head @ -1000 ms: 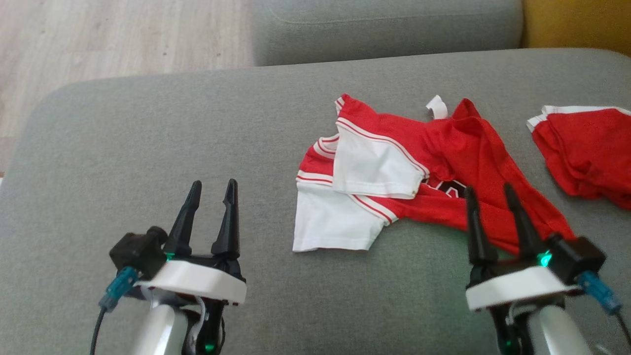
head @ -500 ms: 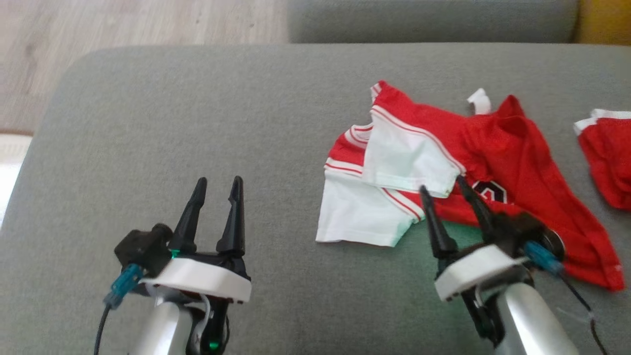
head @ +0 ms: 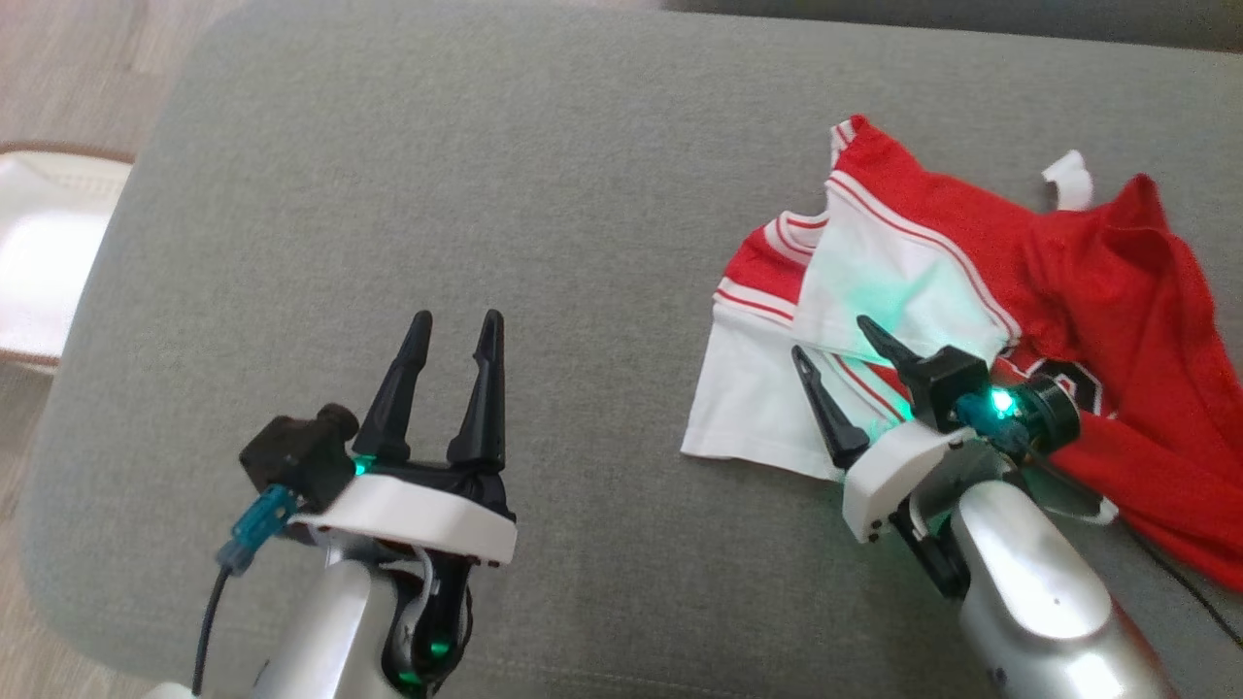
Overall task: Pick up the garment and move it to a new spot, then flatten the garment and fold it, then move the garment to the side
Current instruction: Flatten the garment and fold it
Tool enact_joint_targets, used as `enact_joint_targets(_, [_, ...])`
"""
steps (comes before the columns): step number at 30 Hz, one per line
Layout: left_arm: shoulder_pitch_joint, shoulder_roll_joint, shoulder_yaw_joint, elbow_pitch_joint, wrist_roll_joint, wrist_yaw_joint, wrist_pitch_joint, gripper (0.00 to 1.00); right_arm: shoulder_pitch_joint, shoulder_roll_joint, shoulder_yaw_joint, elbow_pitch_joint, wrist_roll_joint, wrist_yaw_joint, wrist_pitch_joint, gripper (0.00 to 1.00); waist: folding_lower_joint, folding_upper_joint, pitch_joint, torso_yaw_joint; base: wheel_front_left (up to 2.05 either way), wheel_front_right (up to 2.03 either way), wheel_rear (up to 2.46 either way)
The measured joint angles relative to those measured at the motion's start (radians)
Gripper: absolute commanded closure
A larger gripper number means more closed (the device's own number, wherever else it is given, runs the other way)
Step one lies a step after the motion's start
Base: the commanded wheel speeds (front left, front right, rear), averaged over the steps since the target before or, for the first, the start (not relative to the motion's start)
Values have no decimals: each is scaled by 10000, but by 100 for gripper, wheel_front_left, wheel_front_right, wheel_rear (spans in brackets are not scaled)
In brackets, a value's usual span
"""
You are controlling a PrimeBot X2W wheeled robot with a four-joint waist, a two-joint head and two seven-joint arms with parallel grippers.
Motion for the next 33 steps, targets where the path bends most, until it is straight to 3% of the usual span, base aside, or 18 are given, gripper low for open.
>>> enact_joint_targets(19, [-187, 0, -228, 0, -73, 100, 0, 0, -1202, 71, -40, 2125, 865, 0, -815, 0, 0, 0, 365, 265, 0, 0, 0])
enact_joint_targets(21, [-214, 0, -228, 0, -73, 100, 0, 0, -1250, 84, 8, 2226, 1007, 0, -888, 10, 0, 0, 359, 244, 0, 0, 0])
enact_joint_targets(22, [-222, 0, -226, 0, -73, 100, 0, 0, -1260, 86, 44, 2282, 1060, 0, -895, 25, 0, 0, 351, 232, 0, 0, 0])
enact_joint_targets(23, [-224, 0, -226, 2, -73, 98, -2, 0, -1264, 98, 73, 2320, 1145, 0, -918, 64, 0, 0, 340, 219, 0, 0, 0])
enact_joint_targets(24, [-224, 0, -228, 6, -73, 98, 0, 0, -1272, 109, 113, 2355, 1244, 0, -976, 84, 0, 0, 328, 207, 0, 0, 0])
enact_joint_targets(26, [-225, 0, -228, 8, -73, 98, 0, 0, -1332, 125, 186, 2441, 1342, 0, -984, 100, 0, 0, 302, 184, 0, 0, 0])
enact_joint_targets(33, [-226, 0, -215, 59, -73, 98, 0, 0, -1432, 128, 431, 2477, 1655, 0, -1241, 100, 0, 0, 139, 69, 0, 0, 0])
